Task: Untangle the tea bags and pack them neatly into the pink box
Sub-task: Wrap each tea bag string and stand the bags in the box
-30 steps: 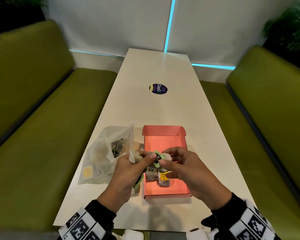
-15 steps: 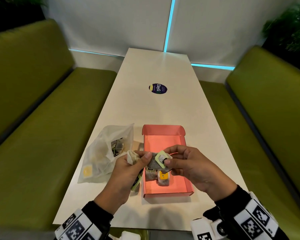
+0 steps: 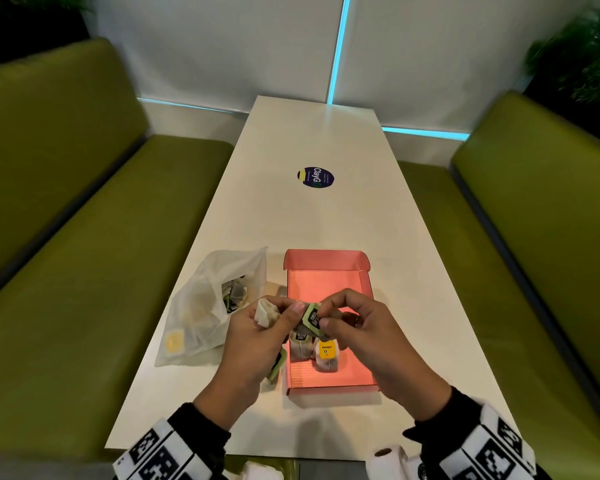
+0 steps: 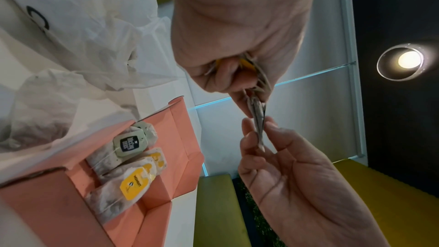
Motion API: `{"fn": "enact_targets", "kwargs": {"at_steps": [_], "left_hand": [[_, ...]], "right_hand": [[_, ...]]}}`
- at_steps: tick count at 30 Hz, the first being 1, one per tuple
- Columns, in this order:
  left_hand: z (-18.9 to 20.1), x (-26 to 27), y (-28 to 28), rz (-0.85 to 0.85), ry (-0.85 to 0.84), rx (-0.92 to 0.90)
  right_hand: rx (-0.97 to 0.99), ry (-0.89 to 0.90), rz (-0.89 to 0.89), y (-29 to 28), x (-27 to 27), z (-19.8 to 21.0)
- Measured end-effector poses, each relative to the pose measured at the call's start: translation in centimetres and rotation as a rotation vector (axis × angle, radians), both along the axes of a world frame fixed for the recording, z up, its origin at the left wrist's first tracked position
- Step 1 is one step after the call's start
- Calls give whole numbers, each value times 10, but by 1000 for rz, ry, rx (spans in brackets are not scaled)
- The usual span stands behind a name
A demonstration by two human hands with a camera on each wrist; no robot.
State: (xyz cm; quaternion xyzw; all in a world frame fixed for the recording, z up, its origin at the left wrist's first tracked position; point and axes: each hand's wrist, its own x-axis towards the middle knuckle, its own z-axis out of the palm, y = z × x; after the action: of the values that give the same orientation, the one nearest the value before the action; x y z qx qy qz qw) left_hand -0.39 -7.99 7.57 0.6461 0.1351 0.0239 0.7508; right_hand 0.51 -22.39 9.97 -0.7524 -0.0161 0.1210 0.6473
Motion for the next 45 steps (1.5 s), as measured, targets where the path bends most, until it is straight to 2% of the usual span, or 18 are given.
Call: {"fn": "enact_targets", "kwargs": {"at_steps": [6,10,17,22,29,34,37,45], "left_hand": [[-1,0,-1,-24,5,-55],[-2,0,0,-25,-8,-40],[-13,-1,8,-24,-200,321],[-10,-4,13,-174,-295,451],[-19,2,22,-297,-334,633],[-15,5,25,-322,-454,712],[-11,4,23,-328,-462,708],[-10,4,20,-359,-298,521]], "right_hand": [[40,-10,-35,4,-1,-6],[57,-25,25,2,2,-3],[58,37,-56,-3,8,-2],[89,67,-61,-4,7,-5],[151,100,14,-6,6,-6],[108,104,20,-7,6,-9],[84,77,20,-7,6,-8],[59,44,23,-5,5,-5]]}}
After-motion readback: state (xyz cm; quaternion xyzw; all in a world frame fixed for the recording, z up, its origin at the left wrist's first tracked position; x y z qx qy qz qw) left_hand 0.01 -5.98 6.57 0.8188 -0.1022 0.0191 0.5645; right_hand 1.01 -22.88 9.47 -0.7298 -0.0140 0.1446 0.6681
